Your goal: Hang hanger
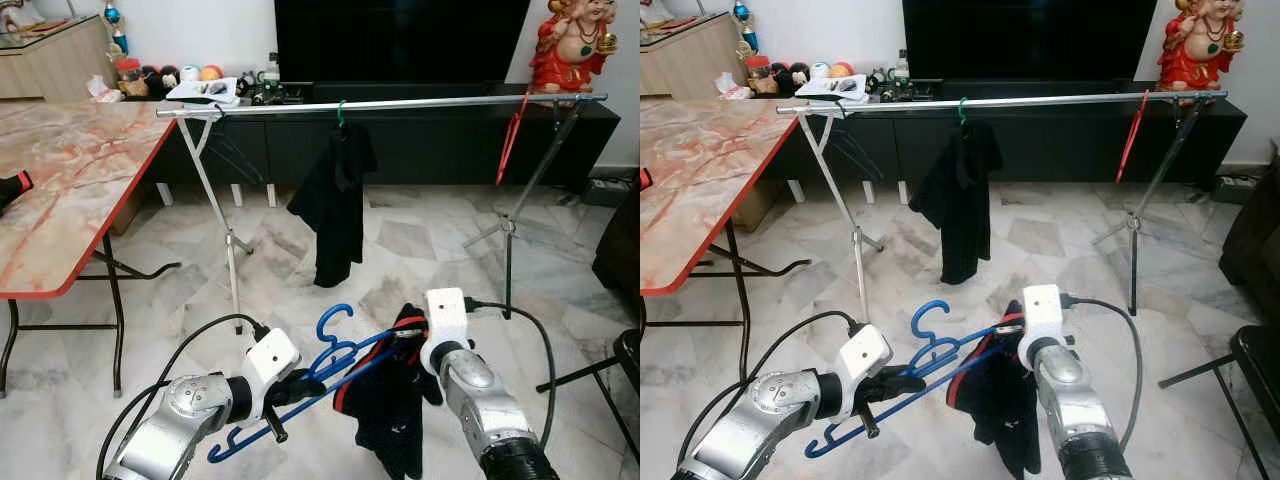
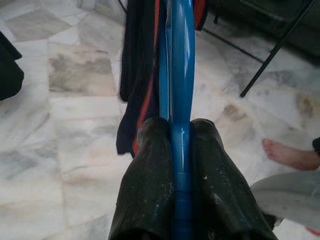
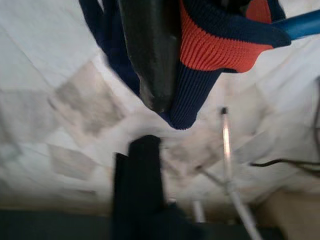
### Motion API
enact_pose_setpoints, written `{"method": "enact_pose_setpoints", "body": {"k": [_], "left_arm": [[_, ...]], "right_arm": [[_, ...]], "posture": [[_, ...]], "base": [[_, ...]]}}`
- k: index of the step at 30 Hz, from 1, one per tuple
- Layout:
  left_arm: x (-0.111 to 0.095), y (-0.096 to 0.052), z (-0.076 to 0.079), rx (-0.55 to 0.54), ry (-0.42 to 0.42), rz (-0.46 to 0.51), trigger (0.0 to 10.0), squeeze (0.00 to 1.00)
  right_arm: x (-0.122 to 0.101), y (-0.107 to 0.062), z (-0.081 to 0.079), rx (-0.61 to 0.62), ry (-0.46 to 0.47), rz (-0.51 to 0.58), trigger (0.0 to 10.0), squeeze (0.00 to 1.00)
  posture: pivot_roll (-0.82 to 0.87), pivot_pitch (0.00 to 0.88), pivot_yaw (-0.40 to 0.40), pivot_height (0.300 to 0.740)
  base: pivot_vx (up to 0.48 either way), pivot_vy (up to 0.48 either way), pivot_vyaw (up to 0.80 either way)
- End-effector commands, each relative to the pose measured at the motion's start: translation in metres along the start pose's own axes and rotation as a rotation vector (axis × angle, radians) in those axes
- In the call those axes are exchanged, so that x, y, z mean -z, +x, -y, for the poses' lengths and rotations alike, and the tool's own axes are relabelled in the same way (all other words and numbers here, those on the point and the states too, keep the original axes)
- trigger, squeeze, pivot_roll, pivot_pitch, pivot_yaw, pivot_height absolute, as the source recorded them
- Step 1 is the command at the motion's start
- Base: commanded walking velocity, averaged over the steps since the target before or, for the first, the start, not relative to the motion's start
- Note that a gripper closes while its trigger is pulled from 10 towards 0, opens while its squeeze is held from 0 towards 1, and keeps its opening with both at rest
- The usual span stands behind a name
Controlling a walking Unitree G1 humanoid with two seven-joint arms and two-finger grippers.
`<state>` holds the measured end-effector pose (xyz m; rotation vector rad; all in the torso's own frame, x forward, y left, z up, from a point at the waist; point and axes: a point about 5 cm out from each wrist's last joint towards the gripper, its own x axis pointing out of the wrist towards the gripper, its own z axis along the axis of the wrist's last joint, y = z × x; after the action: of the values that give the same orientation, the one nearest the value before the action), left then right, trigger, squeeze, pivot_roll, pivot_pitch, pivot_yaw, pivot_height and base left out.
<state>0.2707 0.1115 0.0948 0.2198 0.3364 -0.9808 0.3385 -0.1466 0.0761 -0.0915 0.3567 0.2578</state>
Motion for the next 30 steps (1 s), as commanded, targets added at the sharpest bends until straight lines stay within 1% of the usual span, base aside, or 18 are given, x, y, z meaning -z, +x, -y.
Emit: {"method": "enact_pose_setpoints", "body": {"k": [1,7,9,10,12,14,15,17,21,23,27,29,30], "left_arm": [[-0.005,0.001,0.0,-0.009,0.016,0.01,10.0,0.0],[-0.004,0.005,-0.005,-0.079,0.037,-0.005,10.0,0.0],[0.0,0.006,-0.008,-0.114,0.038,-0.039,10.0,0.0],[0.002,0.006,-0.009,-0.128,0.043,-0.069,10.0,0.0],[0.004,0.005,-0.01,-0.13,0.043,-0.088,10.0,0.0],[0.005,0.002,-0.011,-0.127,0.042,-0.092,10.0,0.0],[0.005,0.0,-0.011,-0.125,0.045,-0.091,10.0,0.0],[0.006,-0.004,-0.012,-0.125,0.05,-0.091,10.0,0.0],[0.006,-0.006,-0.013,-0.123,0.056,-0.091,10.0,0.0],[0.005,-0.006,-0.012,-0.116,0.057,-0.082,10.0,0.0],[0.002,-0.004,-0.009,-0.098,0.056,-0.062,10.0,0.0],[-0.001,-0.001,-0.008,-0.097,0.053,-0.04,10.0,0.0],[-0.002,-0.001,-0.008,-0.097,0.053,-0.037,10.0,0.0]], "right_arm": [[-0.017,-0.002,-0.01,-0.082,-0.034,0.067,10.0,0.0],[-0.018,-0.007,-0.009,-0.073,-0.029,0.065,10.0,0.0],[-0.018,-0.009,-0.009,-0.049,-0.01,0.062,10.0,0.0],[-0.017,-0.009,-0.008,-0.018,0.004,0.066,10.0,0.0],[-0.016,-0.009,-0.004,0.014,0.008,0.063,10.0,0.0],[-0.011,-0.008,0.005,0.08,-0.012,0.041,10.0,0.0],[-0.008,-0.008,0.012,0.118,-0.013,0.029,10.0,0.0],[-0.006,-0.009,0.019,0.159,-0.008,0.02,10.0,0.0],[-0.005,-0.01,0.023,0.188,-0.003,0.013,10.0,0.0],[-0.005,-0.01,0.023,0.192,-0.001,0.01,10.0,0.0],[-0.005,-0.009,0.017,0.169,0.002,0.013,10.0,0.0],[-0.006,-0.007,0.008,0.12,0.003,0.019,10.0,0.0],[-0.006,-0.007,0.007,0.114,0.003,0.019,10.0,0.0]], "posture": [[0.11,0.045,0.022,0.74],[0.11,0.047,0.023,0.74],[0.11,0.047,0.023,0.74],[0.1,0.046,0.023,0.74],[0.11,0.045,0.024,0.74],[0.11,0.046,0.024,0.74],[0.11,0.045,0.023,0.74],[0.11,0.045,0.023,0.74],[0.11,0.045,0.023,0.74],[0.11,0.045,0.023,0.74],[0.12,0.047,0.023,0.74],[0.12,0.047,0.023,0.74],[0.12,0.047,0.023,0.74]], "base": [[0.0,0.0,0.0],[0.0,0.0,0.0],[0.0,0.0,0.0],[0.0,0.0,0.0],[0.0,0.0,0.0],[0.0,0.0,0.0],[0.0,0.0,0.0],[0.0,0.0,0.0],[0.0,0.0,0.0],[0.0,0.0,0.0],[0.0,0.0,0.0],[0.0,0.0,0.0],[0.0,0.0,0.0]]}}
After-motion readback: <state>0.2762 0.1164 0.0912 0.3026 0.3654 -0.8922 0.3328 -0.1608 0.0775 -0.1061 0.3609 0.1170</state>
